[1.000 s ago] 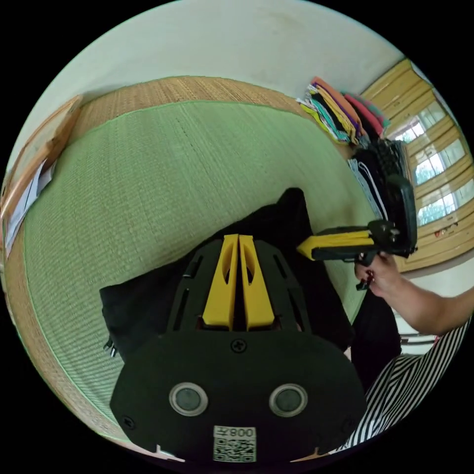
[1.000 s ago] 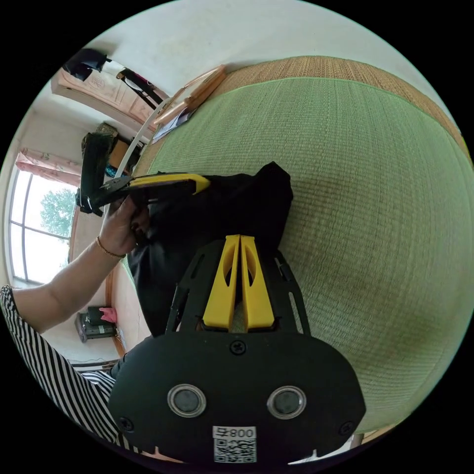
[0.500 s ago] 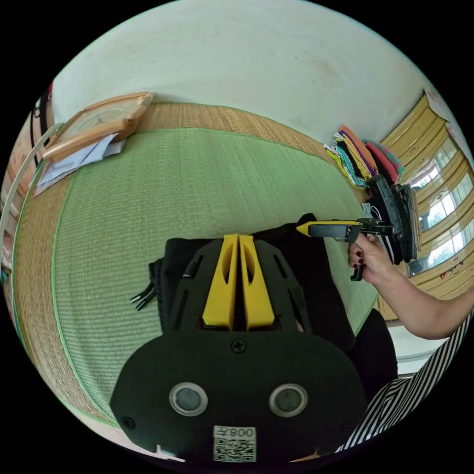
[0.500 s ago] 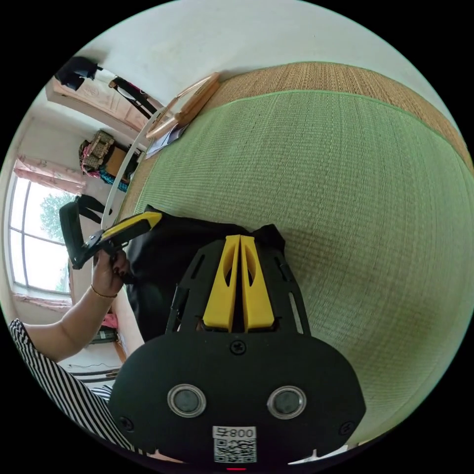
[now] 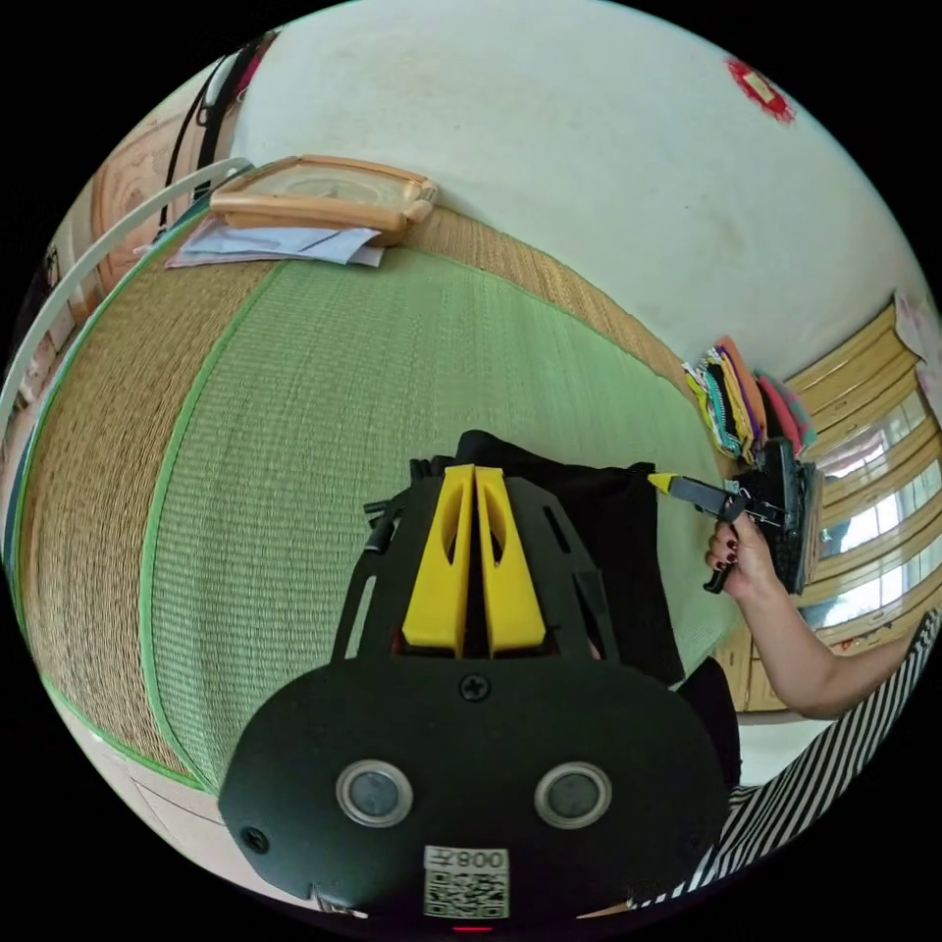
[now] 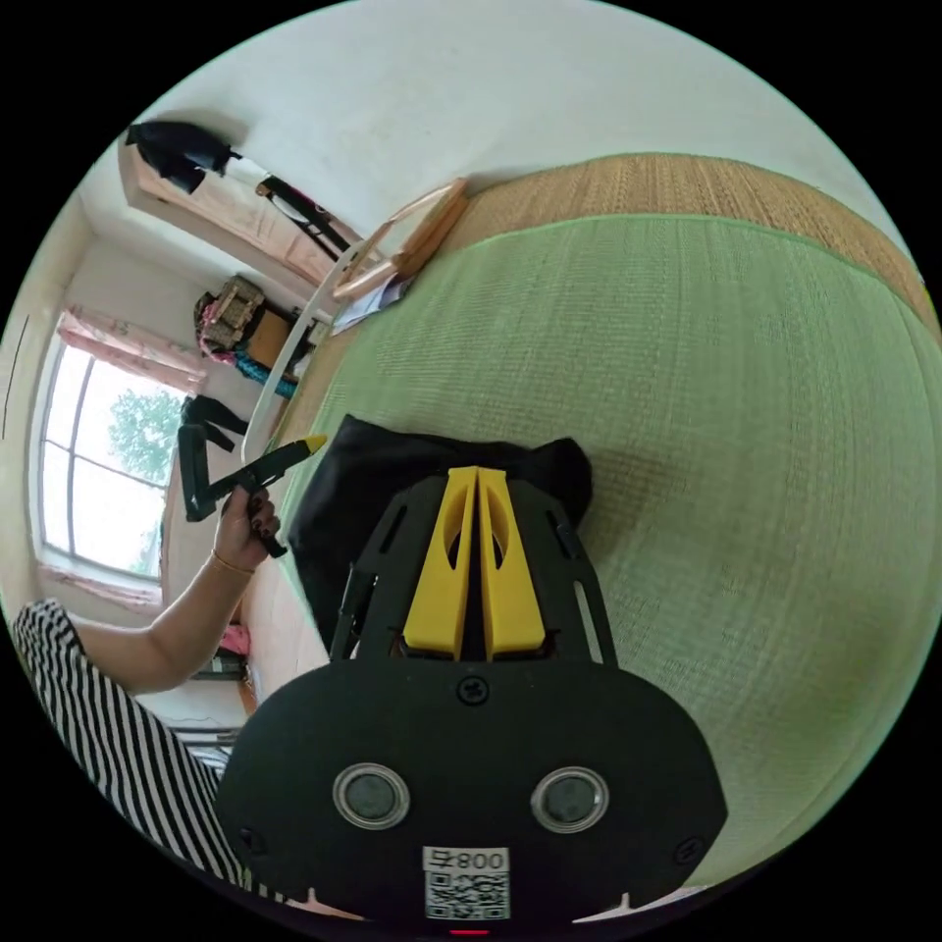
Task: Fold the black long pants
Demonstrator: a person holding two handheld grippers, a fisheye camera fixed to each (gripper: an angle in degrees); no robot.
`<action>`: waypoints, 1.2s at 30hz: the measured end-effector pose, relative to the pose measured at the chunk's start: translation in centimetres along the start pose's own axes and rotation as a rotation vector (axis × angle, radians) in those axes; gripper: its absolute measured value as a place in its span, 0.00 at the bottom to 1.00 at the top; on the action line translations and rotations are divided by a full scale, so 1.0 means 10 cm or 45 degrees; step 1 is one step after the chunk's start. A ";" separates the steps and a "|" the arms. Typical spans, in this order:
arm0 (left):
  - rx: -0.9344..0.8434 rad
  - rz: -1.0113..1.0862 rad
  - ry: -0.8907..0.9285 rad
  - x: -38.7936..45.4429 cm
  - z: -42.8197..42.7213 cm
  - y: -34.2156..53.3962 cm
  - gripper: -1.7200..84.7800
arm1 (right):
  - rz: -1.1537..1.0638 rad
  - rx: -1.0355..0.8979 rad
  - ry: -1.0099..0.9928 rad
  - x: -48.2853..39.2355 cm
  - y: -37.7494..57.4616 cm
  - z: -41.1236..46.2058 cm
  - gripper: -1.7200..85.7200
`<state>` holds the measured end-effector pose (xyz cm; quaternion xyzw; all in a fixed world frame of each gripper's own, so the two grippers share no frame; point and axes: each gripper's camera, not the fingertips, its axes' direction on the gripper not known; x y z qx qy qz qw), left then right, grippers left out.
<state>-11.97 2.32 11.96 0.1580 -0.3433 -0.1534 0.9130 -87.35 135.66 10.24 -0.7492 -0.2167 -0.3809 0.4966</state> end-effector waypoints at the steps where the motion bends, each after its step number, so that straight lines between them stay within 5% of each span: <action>1: 0.016 0.016 0.027 0.02 -0.04 0.05 0.02 | -0.044 -0.018 -0.049 -0.11 0.15 0.02 0.02; 7: -0.041 -0.037 0.008 -0.07 0.02 0.41 0.02 | -0.191 -0.335 -0.092 -0.57 1.22 0.55 0.02; 22: 0.018 -0.111 0.070 -0.36 0.23 0.35 0.03 | -0.211 -0.241 -0.090 -0.86 1.94 1.07 0.02; 36: -0.482 -0.275 0.847 0.03 1.59 0.59 0.11 | 0.288 -0.139 -0.489 -0.03 2.81 1.50 0.07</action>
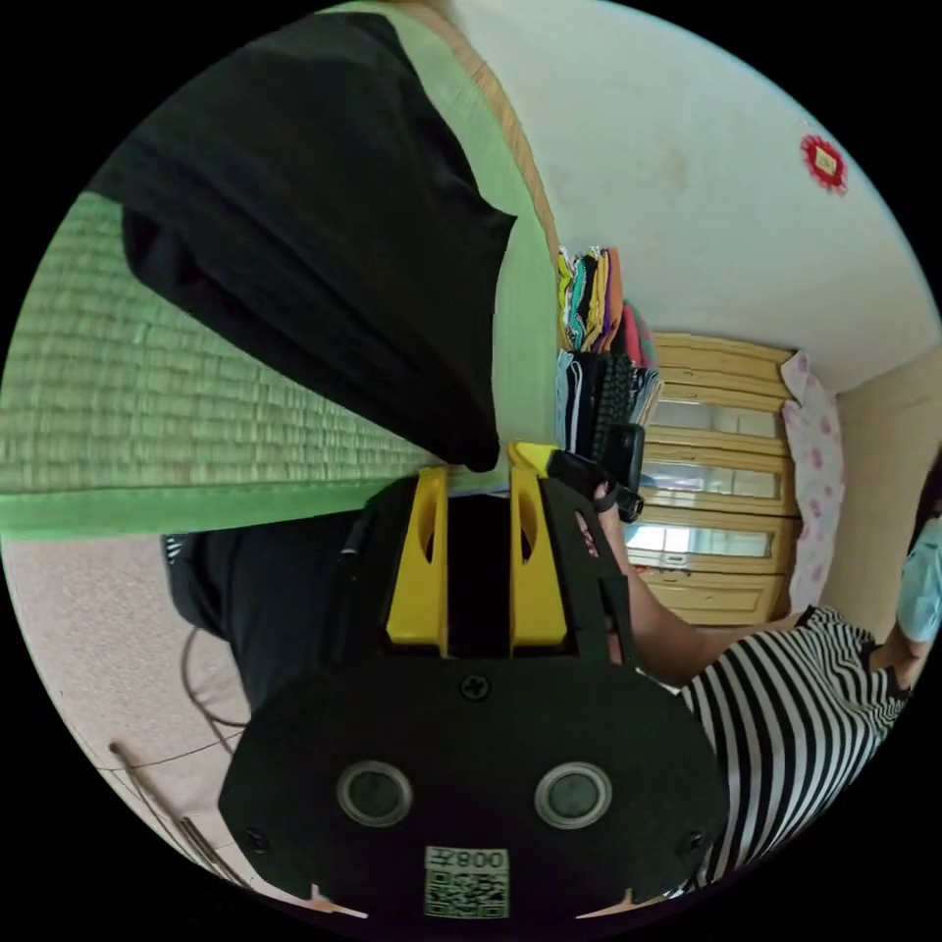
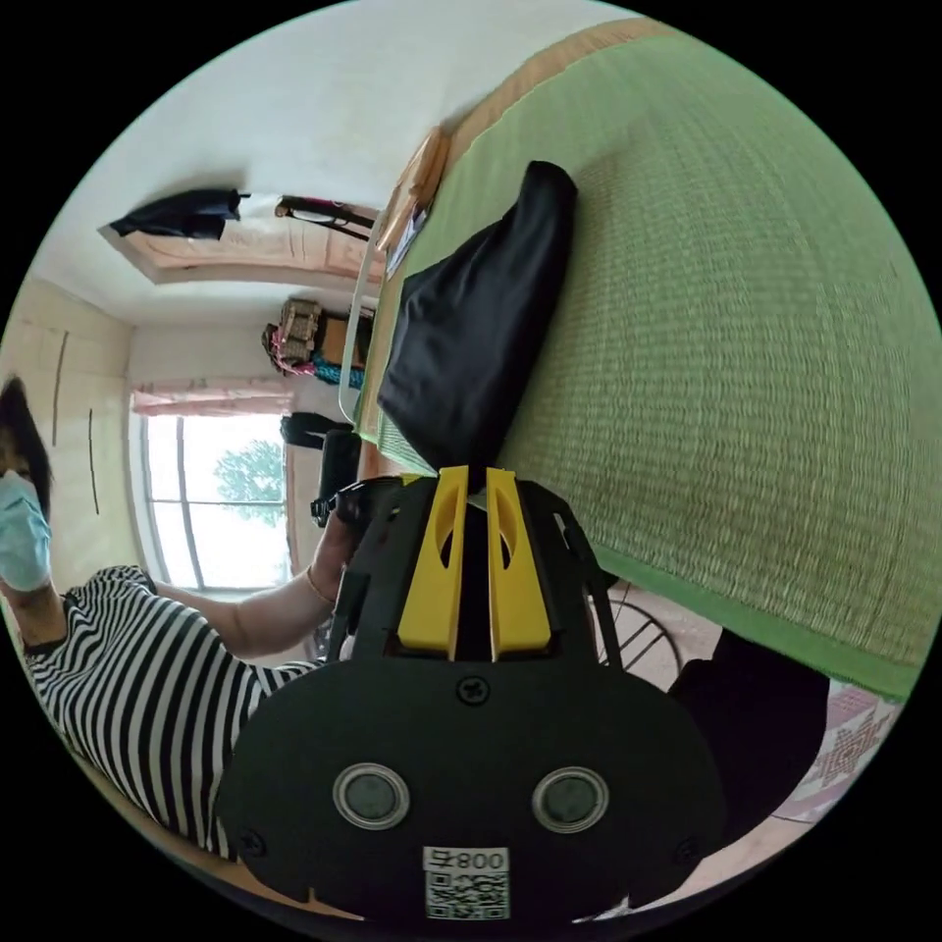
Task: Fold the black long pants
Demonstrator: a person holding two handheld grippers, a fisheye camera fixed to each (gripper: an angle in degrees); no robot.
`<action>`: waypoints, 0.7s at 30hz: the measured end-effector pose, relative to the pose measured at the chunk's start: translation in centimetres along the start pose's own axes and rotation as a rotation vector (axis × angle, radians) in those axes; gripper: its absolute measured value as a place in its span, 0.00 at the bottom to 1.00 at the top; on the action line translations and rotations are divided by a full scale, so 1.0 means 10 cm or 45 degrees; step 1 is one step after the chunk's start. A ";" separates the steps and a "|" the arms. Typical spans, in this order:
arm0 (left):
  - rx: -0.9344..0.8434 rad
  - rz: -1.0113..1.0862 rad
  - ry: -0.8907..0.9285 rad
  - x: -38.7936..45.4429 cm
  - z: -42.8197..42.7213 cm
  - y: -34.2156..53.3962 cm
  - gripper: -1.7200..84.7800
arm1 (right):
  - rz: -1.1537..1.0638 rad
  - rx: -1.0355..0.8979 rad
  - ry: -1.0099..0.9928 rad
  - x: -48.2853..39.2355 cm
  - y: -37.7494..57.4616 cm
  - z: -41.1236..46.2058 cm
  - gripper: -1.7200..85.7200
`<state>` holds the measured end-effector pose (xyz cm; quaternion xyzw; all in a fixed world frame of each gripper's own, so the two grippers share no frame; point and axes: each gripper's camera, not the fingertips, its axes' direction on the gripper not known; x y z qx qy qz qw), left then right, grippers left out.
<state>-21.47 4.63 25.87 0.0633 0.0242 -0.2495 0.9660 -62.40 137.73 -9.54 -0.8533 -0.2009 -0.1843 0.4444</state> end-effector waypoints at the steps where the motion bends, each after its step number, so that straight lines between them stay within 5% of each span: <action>1: 0.008 -0.018 0.028 -0.04 0.05 -0.09 0.10 | 0.039 0.010 -0.029 0.09 0.04 0.03 0.08; 10: 0.018 -0.038 0.070 -0.29 0.15 -0.52 0.04 | 0.214 0.038 -0.373 0.63 0.18 0.48 0.12; 21: 0.034 -0.004 0.089 -0.53 0.25 -0.96 0.02 | 0.260 0.015 -0.478 0.82 0.22 0.93 0.12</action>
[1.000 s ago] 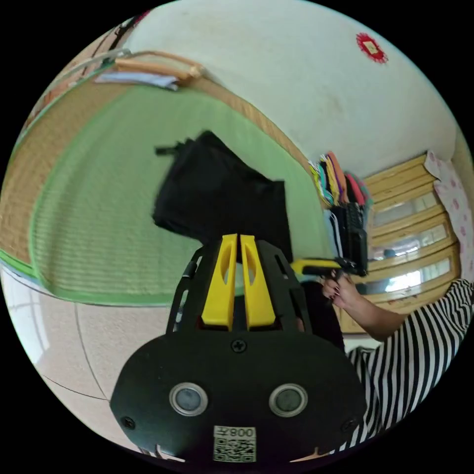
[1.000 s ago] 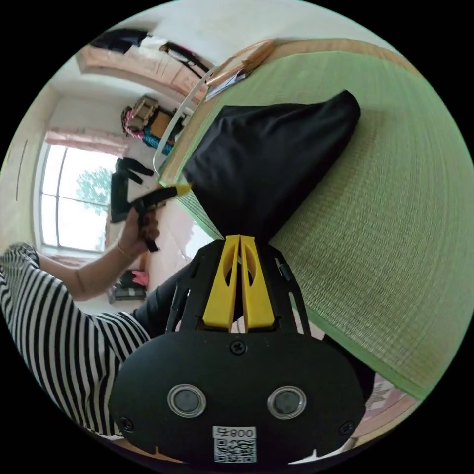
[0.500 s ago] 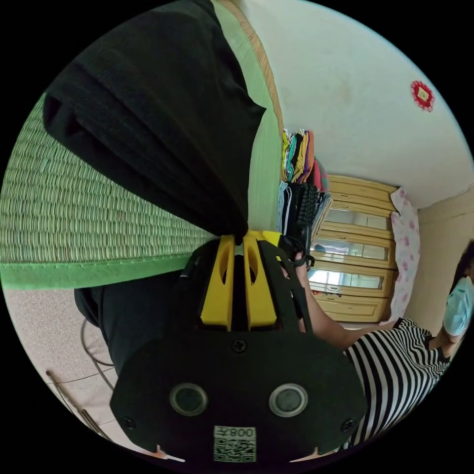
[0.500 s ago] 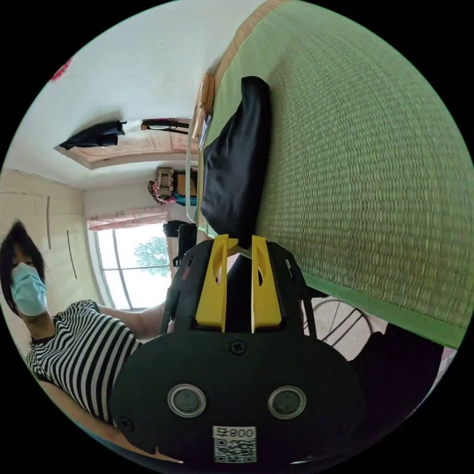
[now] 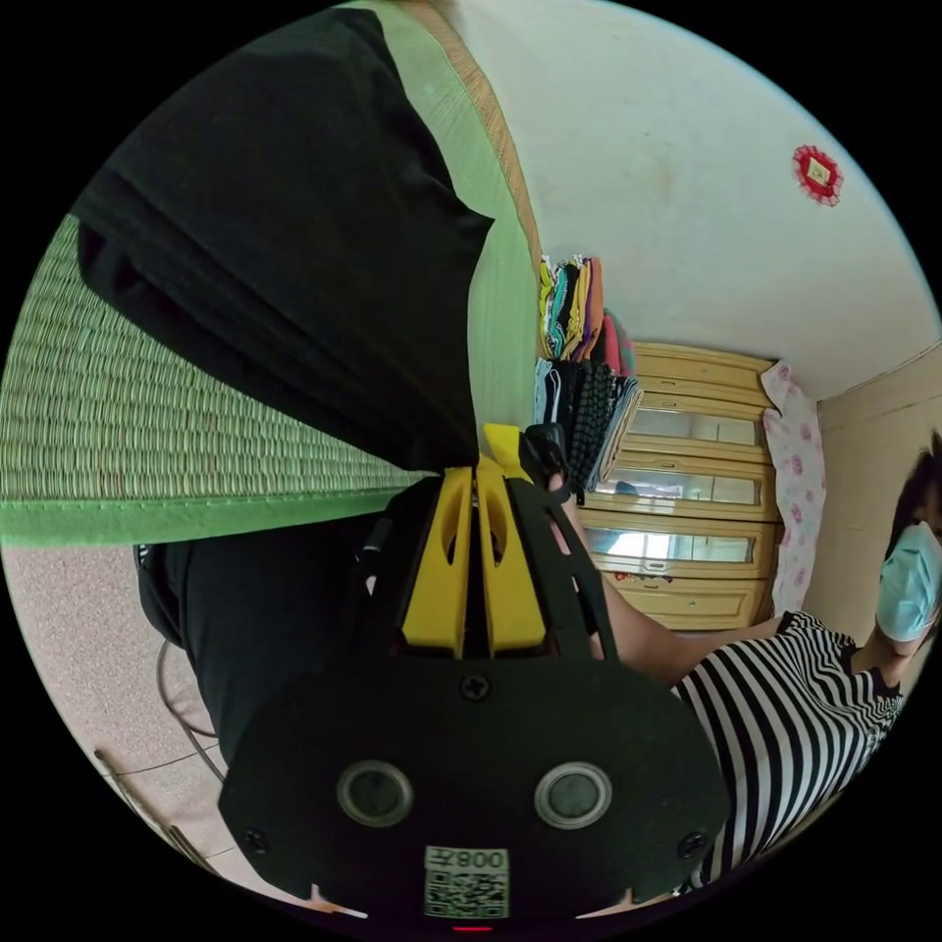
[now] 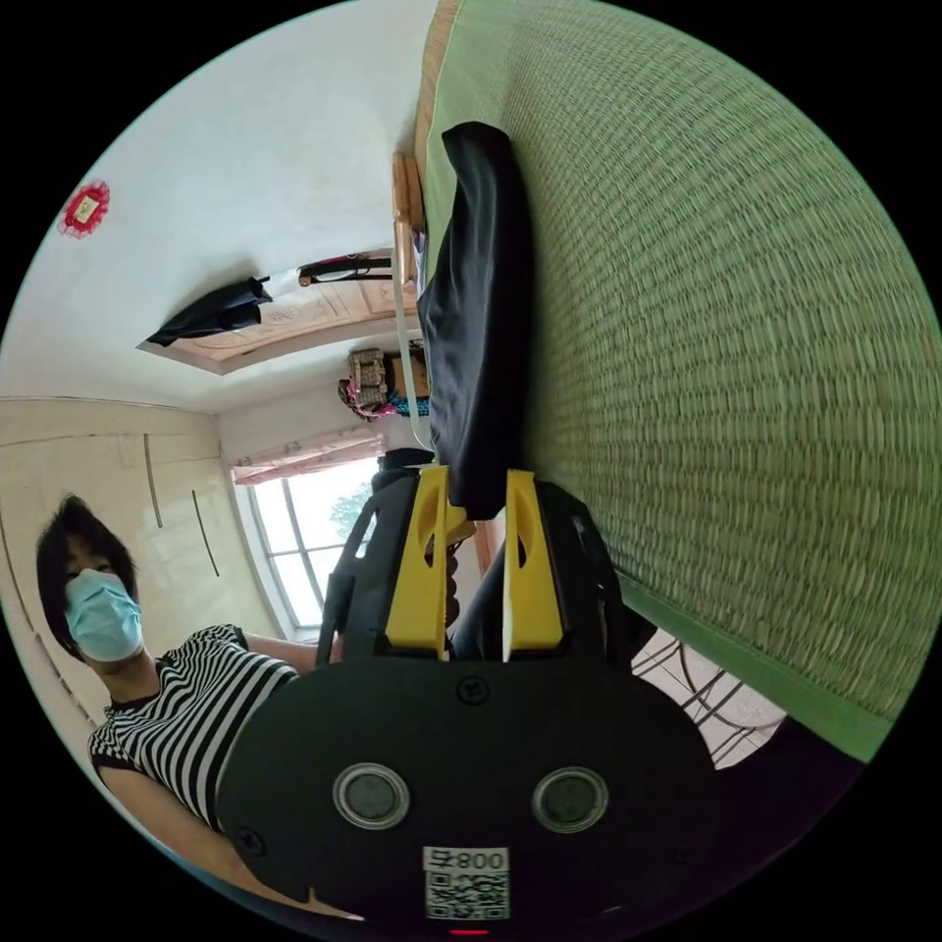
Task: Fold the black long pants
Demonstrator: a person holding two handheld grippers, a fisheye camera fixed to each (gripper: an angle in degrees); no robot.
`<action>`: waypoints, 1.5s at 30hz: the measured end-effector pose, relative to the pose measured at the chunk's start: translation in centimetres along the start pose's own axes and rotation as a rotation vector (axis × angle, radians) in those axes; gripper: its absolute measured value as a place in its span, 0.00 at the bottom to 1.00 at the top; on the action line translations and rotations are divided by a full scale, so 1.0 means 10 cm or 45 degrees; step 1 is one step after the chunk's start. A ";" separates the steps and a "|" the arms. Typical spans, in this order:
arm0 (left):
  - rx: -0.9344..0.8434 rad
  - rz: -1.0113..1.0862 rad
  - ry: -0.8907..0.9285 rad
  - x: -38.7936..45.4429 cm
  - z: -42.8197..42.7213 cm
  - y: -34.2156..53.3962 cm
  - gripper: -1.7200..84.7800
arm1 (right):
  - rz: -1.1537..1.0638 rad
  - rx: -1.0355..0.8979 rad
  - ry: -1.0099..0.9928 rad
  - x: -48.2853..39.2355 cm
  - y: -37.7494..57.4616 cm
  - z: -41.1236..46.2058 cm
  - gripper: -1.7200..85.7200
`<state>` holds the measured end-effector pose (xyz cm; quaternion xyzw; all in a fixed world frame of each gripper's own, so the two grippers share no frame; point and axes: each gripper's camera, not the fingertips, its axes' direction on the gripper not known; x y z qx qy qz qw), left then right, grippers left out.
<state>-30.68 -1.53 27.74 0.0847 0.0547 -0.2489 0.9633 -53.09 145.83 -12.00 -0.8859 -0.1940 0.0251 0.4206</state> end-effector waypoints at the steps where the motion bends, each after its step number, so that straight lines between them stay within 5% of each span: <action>1: 0.002 0.002 0.006 -0.03 0.02 -0.05 0.02 | 0.007 -0.004 -0.008 0.03 0.00 0.04 0.12; 21: 0.113 -0.060 0.069 -0.69 -0.03 -0.41 0.08 | -0.007 -0.019 0.008 0.00 0.22 0.32 0.07; 32: 0.474 -0.343 0.488 -1.34 -0.23 -0.33 0.14 | -0.061 0.003 0.043 -0.25 0.57 0.27 0.08; 45: 0.586 -0.435 0.603 -1.60 -0.18 -0.25 0.17 | -0.098 0.054 0.078 -0.27 0.95 0.15 0.07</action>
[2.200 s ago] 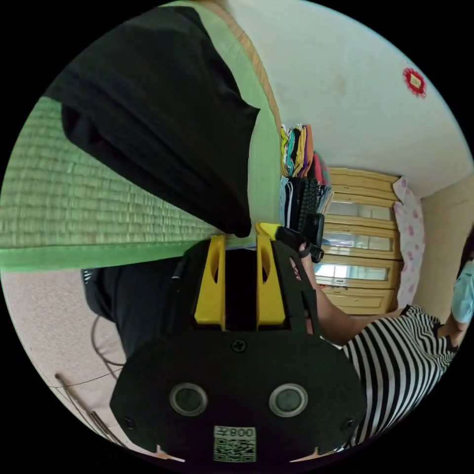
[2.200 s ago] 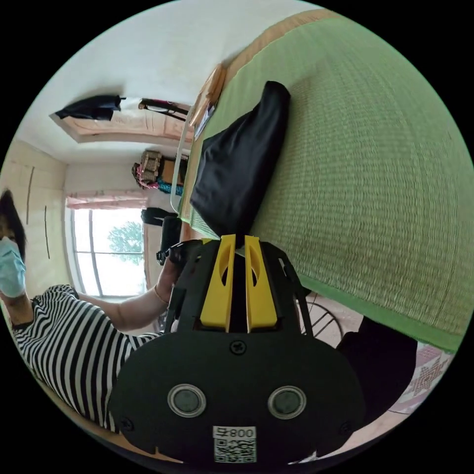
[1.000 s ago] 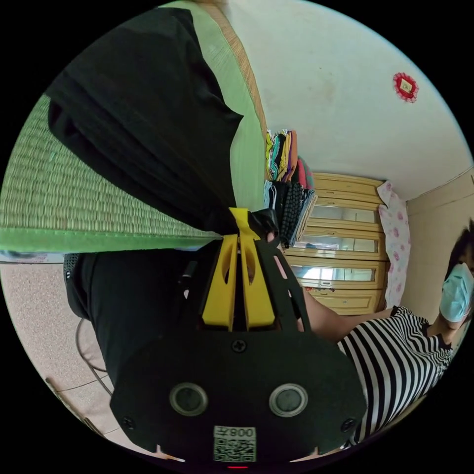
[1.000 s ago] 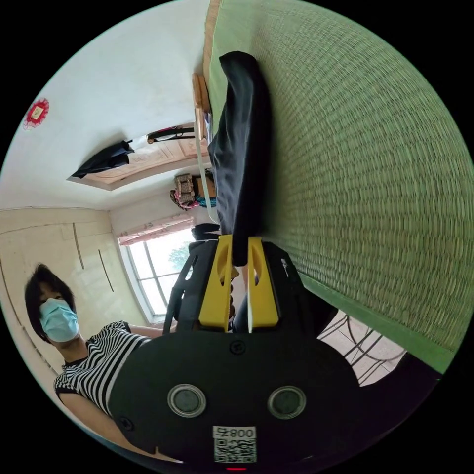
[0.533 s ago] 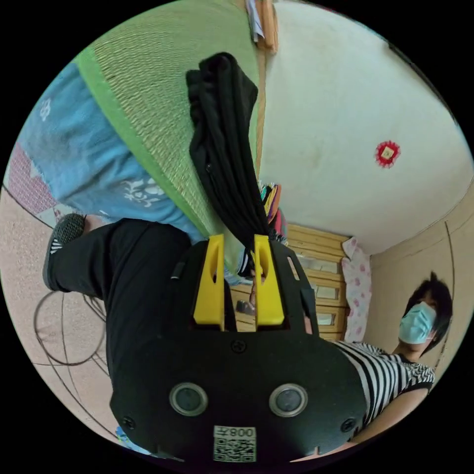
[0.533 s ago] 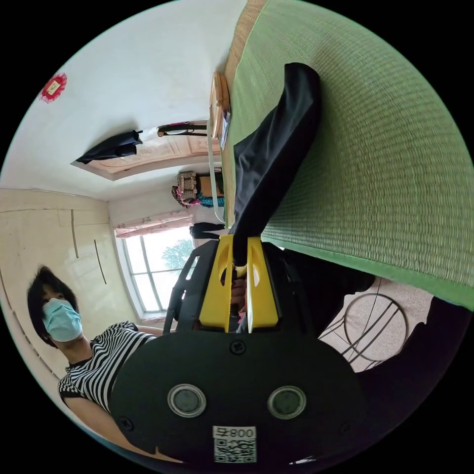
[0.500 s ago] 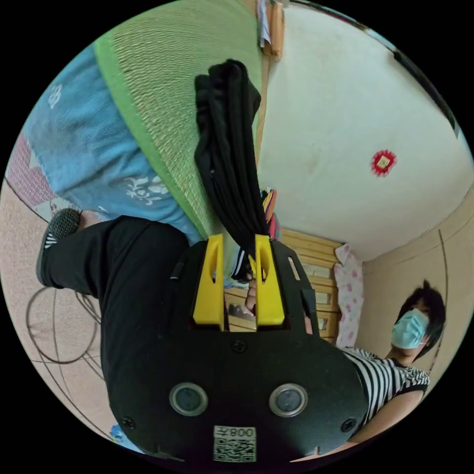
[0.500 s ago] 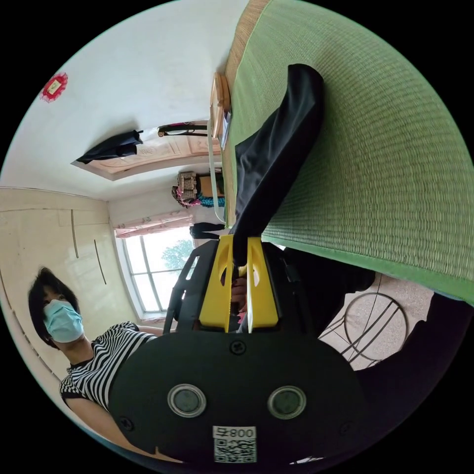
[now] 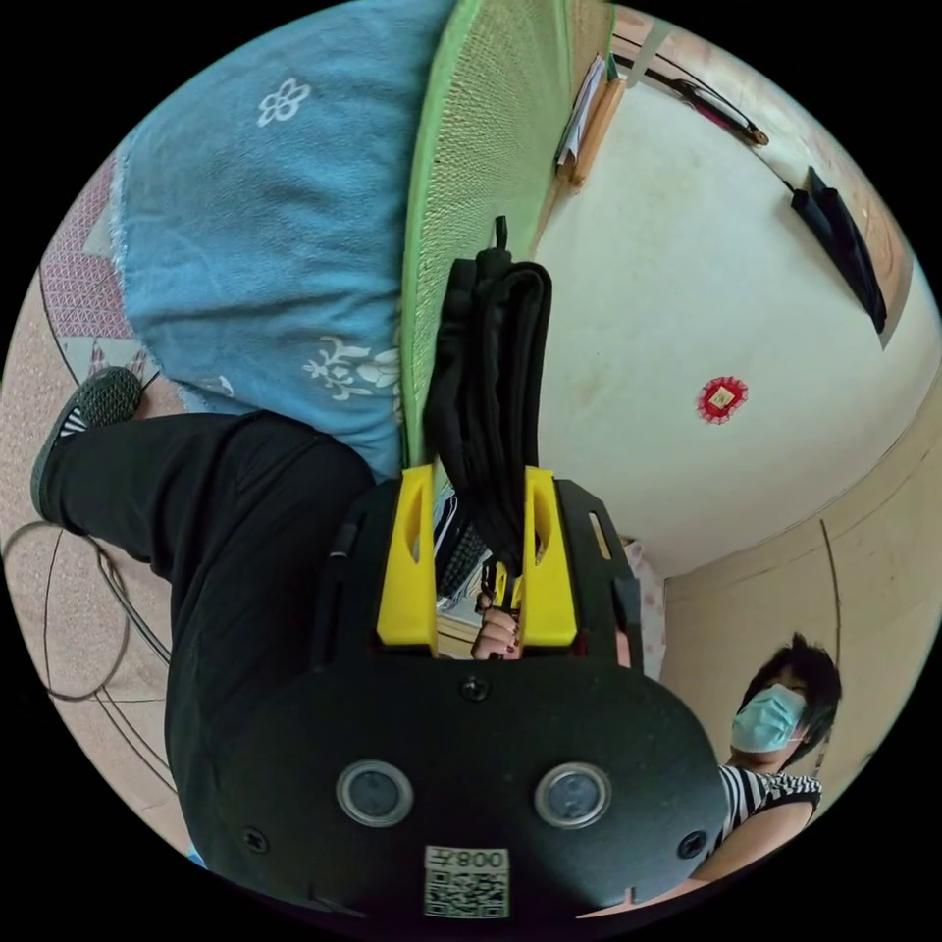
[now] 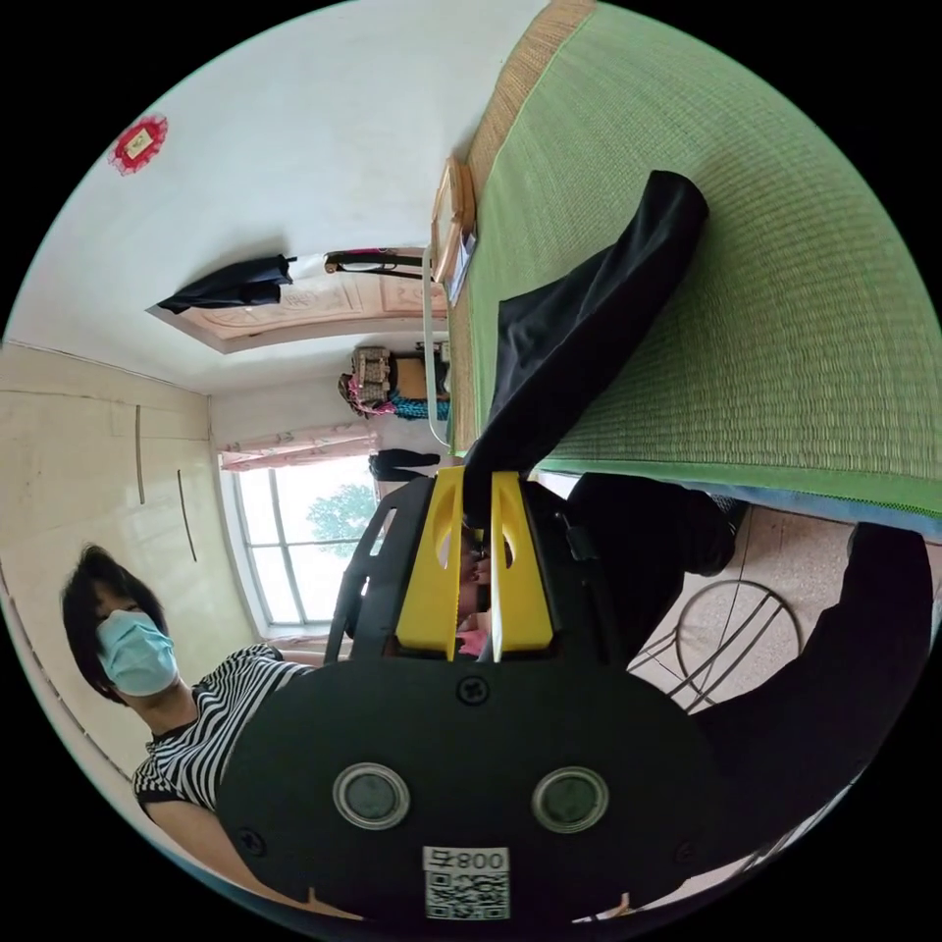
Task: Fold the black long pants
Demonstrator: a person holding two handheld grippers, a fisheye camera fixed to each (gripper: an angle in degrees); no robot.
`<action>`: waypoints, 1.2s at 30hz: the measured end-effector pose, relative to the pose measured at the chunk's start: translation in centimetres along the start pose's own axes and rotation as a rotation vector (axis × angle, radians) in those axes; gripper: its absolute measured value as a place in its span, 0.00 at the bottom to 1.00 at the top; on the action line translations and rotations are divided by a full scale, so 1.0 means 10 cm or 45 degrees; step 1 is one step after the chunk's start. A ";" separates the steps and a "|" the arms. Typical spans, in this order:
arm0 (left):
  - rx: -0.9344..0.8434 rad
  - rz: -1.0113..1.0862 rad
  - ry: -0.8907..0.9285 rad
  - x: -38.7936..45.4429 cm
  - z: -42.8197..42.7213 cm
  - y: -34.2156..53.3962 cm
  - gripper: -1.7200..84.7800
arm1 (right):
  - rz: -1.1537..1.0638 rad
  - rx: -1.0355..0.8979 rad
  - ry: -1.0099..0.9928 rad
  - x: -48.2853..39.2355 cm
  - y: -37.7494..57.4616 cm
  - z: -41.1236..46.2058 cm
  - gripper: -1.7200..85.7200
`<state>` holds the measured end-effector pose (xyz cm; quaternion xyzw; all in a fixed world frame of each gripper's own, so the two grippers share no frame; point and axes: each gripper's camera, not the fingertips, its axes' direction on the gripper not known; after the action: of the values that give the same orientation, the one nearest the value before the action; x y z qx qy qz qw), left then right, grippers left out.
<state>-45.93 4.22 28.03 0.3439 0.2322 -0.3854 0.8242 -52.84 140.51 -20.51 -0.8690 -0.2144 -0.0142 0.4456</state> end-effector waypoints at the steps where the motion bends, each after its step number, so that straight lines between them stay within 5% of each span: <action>1: 0.003 -0.006 0.005 -0.02 -0.01 0.01 0.17 | -0.007 0.003 0.001 0.00 0.02 -0.01 0.07; 24: 0.072 -0.031 0.040 0.30 -0.28 0.51 0.19 | -0.030 0.064 -0.033 0.84 0.49 -0.17 0.06; 36: 0.000 -0.039 -0.006 0.76 -0.64 1.34 0.10 | -0.019 0.068 -0.043 1.80 0.84 -0.25 0.06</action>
<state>-31.53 11.59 24.10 0.3392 0.2356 -0.3989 0.8187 -32.83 140.79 -21.61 -0.8553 -0.2287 0.0029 0.4649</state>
